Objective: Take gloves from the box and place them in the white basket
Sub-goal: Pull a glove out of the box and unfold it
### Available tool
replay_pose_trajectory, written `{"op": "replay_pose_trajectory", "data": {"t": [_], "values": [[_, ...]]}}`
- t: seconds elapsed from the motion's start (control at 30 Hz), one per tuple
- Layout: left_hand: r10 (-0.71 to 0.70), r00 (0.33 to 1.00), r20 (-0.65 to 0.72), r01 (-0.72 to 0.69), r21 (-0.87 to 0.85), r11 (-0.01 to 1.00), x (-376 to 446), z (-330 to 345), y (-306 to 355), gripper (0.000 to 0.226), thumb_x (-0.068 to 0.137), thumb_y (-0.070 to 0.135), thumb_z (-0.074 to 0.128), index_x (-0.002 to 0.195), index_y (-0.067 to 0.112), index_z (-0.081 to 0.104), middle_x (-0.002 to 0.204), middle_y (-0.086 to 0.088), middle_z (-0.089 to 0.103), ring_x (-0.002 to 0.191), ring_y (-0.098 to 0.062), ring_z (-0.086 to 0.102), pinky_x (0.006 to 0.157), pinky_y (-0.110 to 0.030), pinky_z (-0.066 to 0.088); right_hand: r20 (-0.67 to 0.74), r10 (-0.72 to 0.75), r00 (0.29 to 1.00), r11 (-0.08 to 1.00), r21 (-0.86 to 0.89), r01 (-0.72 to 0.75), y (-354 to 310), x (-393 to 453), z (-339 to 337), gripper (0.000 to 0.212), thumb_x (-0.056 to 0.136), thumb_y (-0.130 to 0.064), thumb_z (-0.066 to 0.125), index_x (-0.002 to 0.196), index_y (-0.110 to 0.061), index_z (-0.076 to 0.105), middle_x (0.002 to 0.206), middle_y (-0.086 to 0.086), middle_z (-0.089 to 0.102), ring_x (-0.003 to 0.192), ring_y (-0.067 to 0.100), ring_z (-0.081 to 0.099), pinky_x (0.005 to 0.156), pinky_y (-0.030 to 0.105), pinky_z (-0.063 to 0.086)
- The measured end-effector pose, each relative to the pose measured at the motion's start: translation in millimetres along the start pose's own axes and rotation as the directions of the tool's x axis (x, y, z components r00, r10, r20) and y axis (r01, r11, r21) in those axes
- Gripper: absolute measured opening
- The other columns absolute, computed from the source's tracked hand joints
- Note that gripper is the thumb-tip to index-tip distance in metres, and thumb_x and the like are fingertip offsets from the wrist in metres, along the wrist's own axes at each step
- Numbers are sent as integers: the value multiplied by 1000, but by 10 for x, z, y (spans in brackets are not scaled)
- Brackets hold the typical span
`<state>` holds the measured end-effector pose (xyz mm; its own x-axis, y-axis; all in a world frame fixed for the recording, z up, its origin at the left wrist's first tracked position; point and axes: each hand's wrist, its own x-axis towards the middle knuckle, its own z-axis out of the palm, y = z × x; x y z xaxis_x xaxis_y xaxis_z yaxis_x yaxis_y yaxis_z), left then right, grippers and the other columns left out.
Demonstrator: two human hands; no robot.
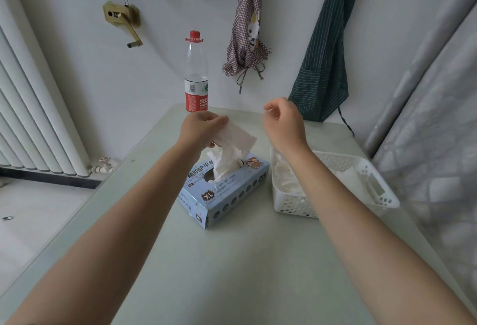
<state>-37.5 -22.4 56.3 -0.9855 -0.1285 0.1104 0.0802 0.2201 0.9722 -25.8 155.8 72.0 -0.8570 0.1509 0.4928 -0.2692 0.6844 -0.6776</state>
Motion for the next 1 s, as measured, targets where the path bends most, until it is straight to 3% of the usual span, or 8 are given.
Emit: {"op": "replay_pose_trajectory", "data": {"t": [0.13,0.23,0.4,0.53,0.63,0.73,0.87,1.0], "values": [[-39,999,-13,38,-86,996,-24,127,58,17,88,12,66,104,14,64,87,-5,64,73,-18,65,68,-34,57,398,-40,917,990,142,-18,-127,-131,-46,42,83,-51,69,106,-19,56,96,-1,62,87,13,60,74,26,51],[-51,998,-22,46,-171,984,-30,161,100,11,89,9,65,98,17,64,91,-9,65,76,-24,67,70,-37,59,571,36,820,998,19,-57,-88,-199,-22,56,77,-46,77,117,-20,46,103,-4,57,91,11,59,73,26,53],[-51,997,-60,43,-118,992,-7,115,92,8,87,8,64,92,14,66,86,-4,63,67,-18,62,62,-33,55,407,58,912,996,44,-83,49,-168,-37,4,89,-22,63,90,-19,62,85,-6,62,76,11,59,67,24,44],[27,999,23,-31,184,983,-15,88,8,15,83,15,70,97,19,69,86,2,63,74,-13,59,64,-25,48,329,55,943,981,157,-112,-43,-122,-148,4,90,-16,56,92,-18,60,85,-4,60,75,10,53,64,22,41],[93,971,221,-91,-17,996,-91,137,57,23,91,36,61,99,17,73,99,-3,72,94,-19,65,83,-29,50,350,53,935,981,159,-114,-155,-116,-154,13,91,-10,49,96,-14,60,89,-1,60,77,11,52,65,24,42],[132,860,493,3,-262,965,-187,183,97,47,93,54,50,106,12,70,110,-13,71,104,-25,67,96,-37,51,346,95,933,982,120,-144,-240,-96,-169,12,92,-16,45,92,-12,57,84,-2,55,75,12,48,63,27,38],[193,755,627,-42,-247,968,-245,266,36,38,90,29,62,123,10,60,115,-12,69,111,-32,65,102,-46,48,292,115,949,983,103,-151,-252,-77,-249,16,87,-29,54,79,-15,50,74,-2,47,67,13,43,59,29,36],[187,744,642,-55,-220,974,-330,348,85,41,82,17,67,120,3,61,108,-16,68,103,-32,66,94,-48,52,215,62,975,992,95,-84,-220,-73,-293,22,87,-29,61,73,-13,54,65,0,42,59,12,38,54,27,32]]}}
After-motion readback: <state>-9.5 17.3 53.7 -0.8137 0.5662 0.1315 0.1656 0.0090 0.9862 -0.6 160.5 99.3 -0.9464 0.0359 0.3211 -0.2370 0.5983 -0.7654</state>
